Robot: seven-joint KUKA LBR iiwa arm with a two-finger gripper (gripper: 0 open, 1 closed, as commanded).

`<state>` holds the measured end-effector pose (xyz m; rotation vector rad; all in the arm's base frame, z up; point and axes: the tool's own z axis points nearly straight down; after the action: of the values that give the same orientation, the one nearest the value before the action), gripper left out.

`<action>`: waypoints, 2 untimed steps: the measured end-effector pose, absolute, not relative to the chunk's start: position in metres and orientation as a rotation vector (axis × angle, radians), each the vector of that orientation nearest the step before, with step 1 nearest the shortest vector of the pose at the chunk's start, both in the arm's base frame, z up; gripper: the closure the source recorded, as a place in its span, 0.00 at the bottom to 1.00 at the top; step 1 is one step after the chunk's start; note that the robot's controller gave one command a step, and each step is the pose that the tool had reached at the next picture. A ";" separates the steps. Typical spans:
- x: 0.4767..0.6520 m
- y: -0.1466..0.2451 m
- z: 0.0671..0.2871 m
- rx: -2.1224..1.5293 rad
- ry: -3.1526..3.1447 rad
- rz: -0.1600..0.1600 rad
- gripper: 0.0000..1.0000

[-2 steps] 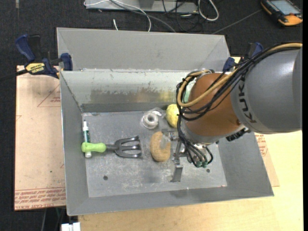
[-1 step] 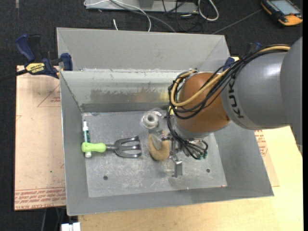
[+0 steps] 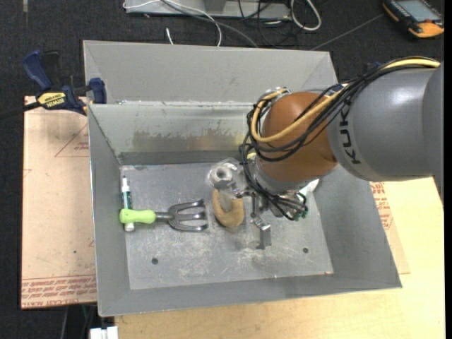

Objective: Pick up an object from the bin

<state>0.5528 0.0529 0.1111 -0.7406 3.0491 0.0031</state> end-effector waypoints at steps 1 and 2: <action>0.568 0.057 0.105 -1.264 2.859 -0.003 0.00; 0.593 0.120 0.083 -1.049 2.945 0.002 0.00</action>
Offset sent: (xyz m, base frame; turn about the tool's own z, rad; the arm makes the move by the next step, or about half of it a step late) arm 0.0540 0.1066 -0.0411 -0.0864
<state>0.5934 0.1196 0.0832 -1.0492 2.9452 0.0020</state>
